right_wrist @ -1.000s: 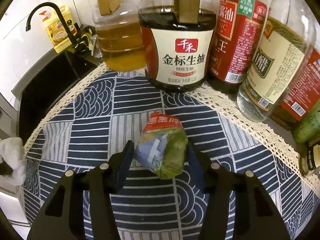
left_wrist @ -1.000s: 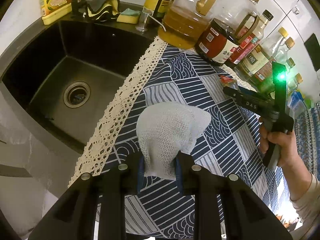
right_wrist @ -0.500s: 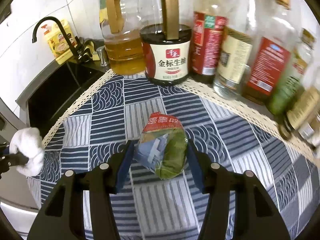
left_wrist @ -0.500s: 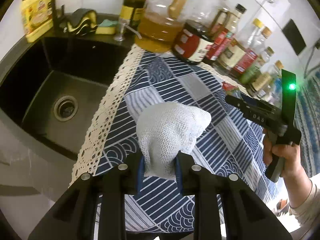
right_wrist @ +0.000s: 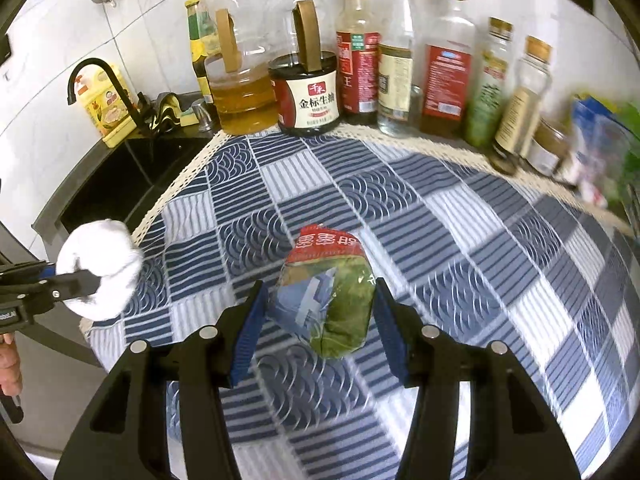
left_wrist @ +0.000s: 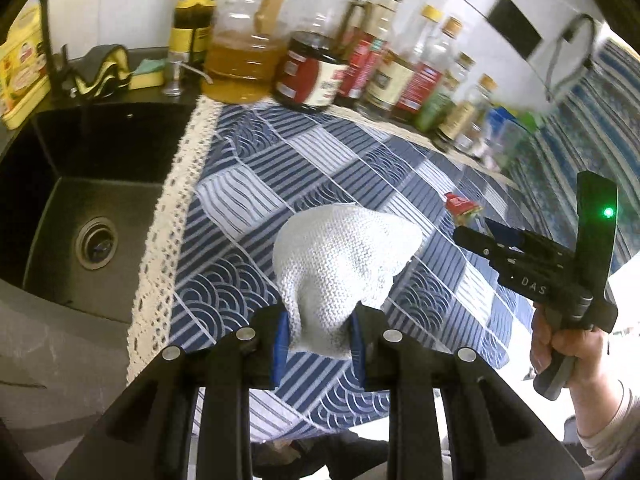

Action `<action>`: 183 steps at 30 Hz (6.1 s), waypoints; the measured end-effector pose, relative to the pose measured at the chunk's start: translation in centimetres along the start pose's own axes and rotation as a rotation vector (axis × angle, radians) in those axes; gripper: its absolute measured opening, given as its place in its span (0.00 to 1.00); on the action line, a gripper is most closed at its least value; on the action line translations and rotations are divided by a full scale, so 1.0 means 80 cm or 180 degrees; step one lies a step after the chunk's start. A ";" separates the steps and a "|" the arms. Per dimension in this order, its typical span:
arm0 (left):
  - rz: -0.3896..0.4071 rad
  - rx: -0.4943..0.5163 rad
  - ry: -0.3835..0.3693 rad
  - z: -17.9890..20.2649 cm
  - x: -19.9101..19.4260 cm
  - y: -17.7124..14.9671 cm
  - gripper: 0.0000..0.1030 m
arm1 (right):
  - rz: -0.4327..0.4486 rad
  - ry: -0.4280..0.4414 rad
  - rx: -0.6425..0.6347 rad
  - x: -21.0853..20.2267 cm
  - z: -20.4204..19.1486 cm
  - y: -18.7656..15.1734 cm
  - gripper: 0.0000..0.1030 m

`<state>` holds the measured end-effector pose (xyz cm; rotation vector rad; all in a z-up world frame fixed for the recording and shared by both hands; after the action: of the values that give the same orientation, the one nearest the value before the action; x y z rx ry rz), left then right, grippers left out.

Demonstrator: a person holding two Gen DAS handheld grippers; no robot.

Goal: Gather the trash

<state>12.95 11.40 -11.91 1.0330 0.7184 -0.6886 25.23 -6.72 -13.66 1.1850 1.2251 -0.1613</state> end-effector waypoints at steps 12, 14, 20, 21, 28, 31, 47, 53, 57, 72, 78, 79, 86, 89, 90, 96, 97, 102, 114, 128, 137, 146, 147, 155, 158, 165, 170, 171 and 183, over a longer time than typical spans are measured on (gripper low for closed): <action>-0.0098 0.0374 -0.0302 0.015 -0.033 -0.066 0.23 | 0.0058 -0.0055 0.0250 -0.072 -0.063 -0.088 0.52; -0.0128 0.0402 -0.0328 0.013 -0.038 -0.080 0.23 | 0.0072 -0.0030 0.0266 -0.080 -0.075 -0.099 0.52; -0.0205 0.0475 -0.0368 0.006 -0.049 -0.110 0.23 | 0.0064 0.0027 0.0265 -0.093 -0.115 -0.133 0.52; -0.0217 0.0473 -0.0372 0.003 -0.050 -0.115 0.23 | 0.0052 0.0040 0.0285 -0.093 -0.119 -0.139 0.52; -0.0333 0.0430 -0.0360 -0.012 -0.052 -0.146 0.23 | -0.0058 0.0147 0.0339 -0.084 -0.145 -0.170 0.52; -0.0405 0.0406 -0.0366 -0.016 -0.050 -0.160 0.23 | -0.0124 0.0210 0.0340 -0.080 -0.154 -0.180 0.52; -0.0910 -0.0008 -0.0201 -0.053 0.009 -0.238 0.23 | -0.0712 0.0561 0.0345 -0.018 -0.165 -0.253 0.52; -0.1142 -0.0157 -0.0150 -0.063 0.040 -0.275 0.23 | -0.0960 0.0623 0.0373 0.004 -0.160 -0.285 0.52; -0.1277 -0.0261 -0.0120 -0.074 0.058 -0.298 0.23 | -0.1128 0.0651 0.0394 0.020 -0.159 -0.306 0.52; -0.1647 -0.0517 -0.0033 -0.107 0.123 -0.359 0.23 | -0.1575 0.0702 0.0497 0.079 -0.170 -0.376 0.52; -0.1747 -0.0545 -0.0043 -0.117 0.141 -0.369 0.23 | -0.1702 0.0720 0.0619 0.097 -0.175 -0.391 0.53; -0.1756 -0.0541 -0.0049 -0.117 0.143 -0.370 0.23 | -0.1725 0.0717 0.0615 0.100 -0.176 -0.394 0.53; -0.1771 -0.0573 -0.0018 -0.123 0.148 -0.369 0.24 | -0.1726 0.0705 0.0640 0.105 -0.180 -0.395 0.53; -0.1766 -0.0571 -0.0032 -0.122 0.149 -0.367 0.26 | -0.1698 0.0699 0.0671 0.106 -0.178 -0.391 0.53; -0.1764 -0.0572 -0.0038 -0.122 0.149 -0.366 0.26 | -0.1693 0.0702 0.0666 0.104 -0.178 -0.390 0.53; -0.1789 -0.0602 0.0015 -0.123 0.155 -0.362 0.44 | -0.1700 0.0719 0.0673 0.103 -0.178 -0.387 0.63; -0.1796 -0.0636 -0.0011 -0.125 0.155 -0.363 0.50 | -0.1692 0.0709 0.0703 0.102 -0.176 -0.388 0.66; -0.1816 -0.0631 0.0001 -0.126 0.155 -0.361 0.51 | -0.1667 0.0659 0.0782 0.097 -0.167 -0.387 0.68; -0.1686 -0.0516 0.0014 -0.107 0.133 -0.330 0.51 | -0.1411 0.0561 0.0784 0.060 -0.149 -0.358 0.68; -0.1246 -0.0329 0.0106 -0.035 0.051 -0.273 0.51 | -0.0853 0.0510 0.0717 -0.045 -0.108 -0.279 0.68; -0.0930 -0.0224 0.0253 0.043 -0.001 -0.234 0.51 | -0.0510 0.0558 0.0682 -0.114 -0.066 -0.239 0.73; -0.0510 0.0048 0.0197 0.109 -0.052 -0.184 0.73 | -0.0095 0.0324 0.0626 -0.181 -0.022 -0.209 0.84; -0.0460 0.0074 0.0200 0.113 -0.057 -0.177 0.77 | -0.0035 0.0293 0.0631 -0.189 -0.017 -0.204 0.88; -0.0167 0.0441 0.0255 0.145 -0.098 -0.134 0.92 | 0.0325 0.0021 0.0688 -0.243 0.005 -0.164 0.95; -0.0079 0.0516 0.0247 0.155 -0.114 -0.121 0.93 | 0.0465 -0.0076 0.0671 -0.262 0.008 -0.152 0.95; 0.0105 0.0549 0.0269 0.168 -0.139 -0.101 0.93 | 0.0770 -0.0150 0.0635 -0.308 0.013 -0.130 0.95; 0.0156 0.0485 0.0270 0.172 -0.146 -0.095 0.93 | 0.0782 -0.0171 0.0601 -0.323 0.015 -0.125 0.95; 0.0162 0.0485 0.0277 0.173 -0.146 -0.095 0.93 | 0.0774 -0.0153 0.0609 -0.324 0.016 -0.125 0.95; 0.0246 0.0469 0.0283 0.185 -0.163 -0.109 0.93 | 0.0710 -0.0164 0.0577 -0.329 0.015 -0.138 0.95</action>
<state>1.42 -3.13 -0.99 1.2264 0.7086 -0.6389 8.04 -24.93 0.05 1.4575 1.0412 -0.1372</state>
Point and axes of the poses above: each gripper's, at about its wrist camera, not at the fingertips, and x roughly the way its jaws point, z to its right, y to its top, the point moved 3 cm from there along x, roughly the way its jaws point
